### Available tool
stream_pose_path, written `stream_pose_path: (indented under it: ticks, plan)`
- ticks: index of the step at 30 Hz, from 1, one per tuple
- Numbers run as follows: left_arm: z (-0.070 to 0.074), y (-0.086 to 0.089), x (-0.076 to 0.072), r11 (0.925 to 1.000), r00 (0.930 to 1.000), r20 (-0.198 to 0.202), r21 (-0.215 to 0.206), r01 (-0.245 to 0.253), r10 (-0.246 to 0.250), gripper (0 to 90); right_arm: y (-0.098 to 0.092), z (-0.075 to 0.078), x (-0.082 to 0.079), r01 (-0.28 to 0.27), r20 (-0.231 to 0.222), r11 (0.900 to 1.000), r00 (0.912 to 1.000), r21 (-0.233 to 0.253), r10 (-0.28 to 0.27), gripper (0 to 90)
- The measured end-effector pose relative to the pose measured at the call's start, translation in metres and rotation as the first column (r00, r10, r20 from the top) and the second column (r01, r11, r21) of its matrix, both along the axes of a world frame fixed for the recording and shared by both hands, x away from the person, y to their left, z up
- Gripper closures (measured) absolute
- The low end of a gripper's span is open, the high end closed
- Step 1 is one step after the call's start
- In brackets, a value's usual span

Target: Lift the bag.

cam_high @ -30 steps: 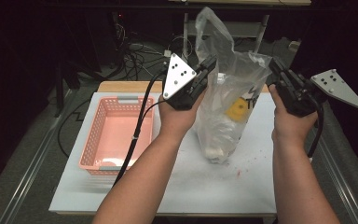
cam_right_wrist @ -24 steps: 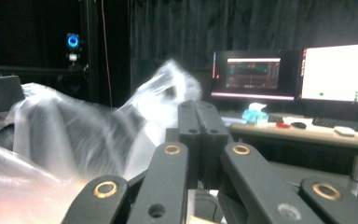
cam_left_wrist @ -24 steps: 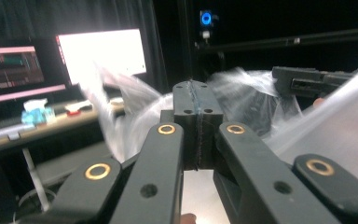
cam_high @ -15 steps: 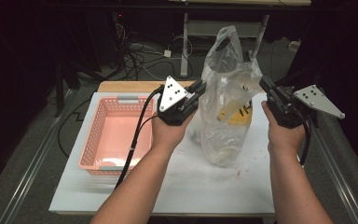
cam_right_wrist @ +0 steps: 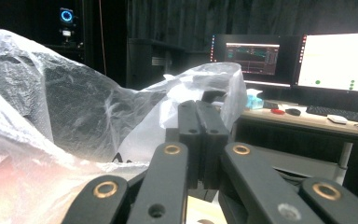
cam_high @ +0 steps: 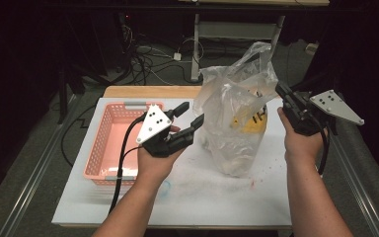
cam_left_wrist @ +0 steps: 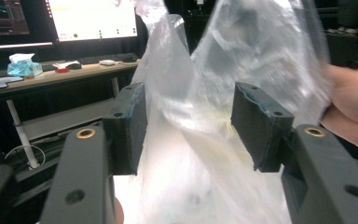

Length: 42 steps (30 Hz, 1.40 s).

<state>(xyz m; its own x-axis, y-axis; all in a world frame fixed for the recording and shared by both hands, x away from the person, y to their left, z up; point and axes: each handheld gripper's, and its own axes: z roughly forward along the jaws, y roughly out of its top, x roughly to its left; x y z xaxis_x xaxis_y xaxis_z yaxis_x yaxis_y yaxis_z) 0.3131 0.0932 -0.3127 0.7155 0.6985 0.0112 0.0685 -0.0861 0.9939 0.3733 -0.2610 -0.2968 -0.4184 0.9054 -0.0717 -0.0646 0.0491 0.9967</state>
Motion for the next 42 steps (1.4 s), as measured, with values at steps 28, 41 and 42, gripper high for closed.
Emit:
stream_pose_path:
  ticks: [28, 41, 42]
  plan:
    - [-0.114, -0.024, -0.014, 0.9872, 0.9466, -0.313, 0.109, 0.116, -0.077, 0.0, -0.006, 0.0, -0.025, -0.065, 0.0, 0.997, 0.9979, -0.03, 0.065, 82.3]
    - [-0.14, -0.031, -0.025, 0.9774, 0.9333, -0.347, 0.147, 0.152, -0.093, 0.0, -0.017, -0.017, -0.045, -0.096, -0.056, 0.994, 0.9941, -0.052, 0.093, 69.1]
    - [-0.142, -0.031, -0.025, 0.9775, 0.933, -0.348, 0.146, 0.152, -0.094, 0.0, -0.018, -0.021, -0.045, -0.099, -0.067, 0.993, 0.9932, -0.06, 0.095, 68.3]
